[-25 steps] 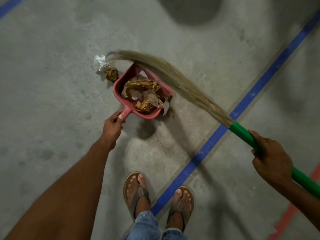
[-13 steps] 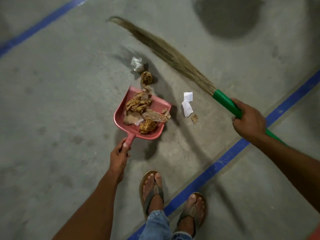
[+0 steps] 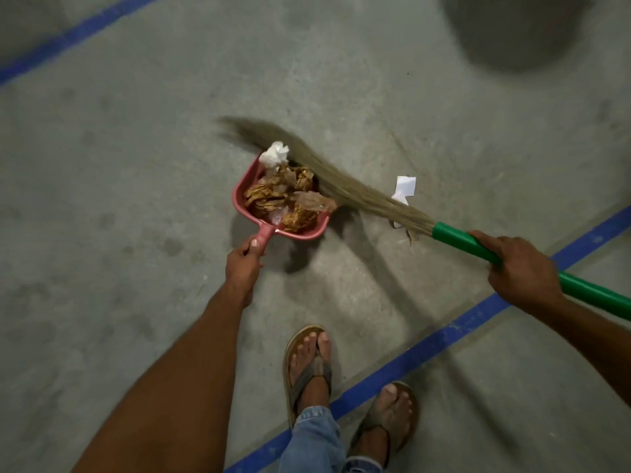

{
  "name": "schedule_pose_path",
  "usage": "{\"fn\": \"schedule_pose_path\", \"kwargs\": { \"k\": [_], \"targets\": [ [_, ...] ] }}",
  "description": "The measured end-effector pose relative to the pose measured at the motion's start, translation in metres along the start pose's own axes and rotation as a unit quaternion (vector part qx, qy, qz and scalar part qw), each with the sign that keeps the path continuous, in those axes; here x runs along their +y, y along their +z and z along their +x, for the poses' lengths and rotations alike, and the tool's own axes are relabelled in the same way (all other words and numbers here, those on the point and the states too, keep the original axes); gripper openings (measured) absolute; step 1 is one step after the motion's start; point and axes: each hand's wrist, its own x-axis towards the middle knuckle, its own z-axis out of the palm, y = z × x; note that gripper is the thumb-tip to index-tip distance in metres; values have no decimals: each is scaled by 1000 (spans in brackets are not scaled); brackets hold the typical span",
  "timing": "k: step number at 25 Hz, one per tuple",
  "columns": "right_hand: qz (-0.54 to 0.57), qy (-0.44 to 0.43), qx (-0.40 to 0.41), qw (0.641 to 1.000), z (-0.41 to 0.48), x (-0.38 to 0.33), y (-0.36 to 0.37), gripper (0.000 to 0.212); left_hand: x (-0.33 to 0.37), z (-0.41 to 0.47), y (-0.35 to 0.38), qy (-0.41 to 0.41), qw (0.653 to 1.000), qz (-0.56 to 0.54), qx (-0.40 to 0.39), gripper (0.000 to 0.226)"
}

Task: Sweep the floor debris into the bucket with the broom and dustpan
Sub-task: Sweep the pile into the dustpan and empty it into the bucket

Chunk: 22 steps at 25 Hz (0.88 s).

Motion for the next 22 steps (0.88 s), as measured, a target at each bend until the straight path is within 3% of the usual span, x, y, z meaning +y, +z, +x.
{"fn": "schedule_pose_path", "kwargs": {
  "k": [4,7,12,18,22],
  "targets": [
    [-42,-23,109,993,-58,39,7,77,0,-3,1,14,1000,10,-17,44],
    [-54,22,172,983,-83,92,16,73,-4,-4,5,46,998,31,-37,43],
    [-5,136,174,975,-75,149,6,81,3,-3,36,73,994,47,-66,41],
    [68,215,196,954,30,114,-57,74,19,9,59,85,990,68,-93,41],
    [58,209,120,969,92,87,-79,68,24,21,49,87,988,89,-91,41]
  ]
}}
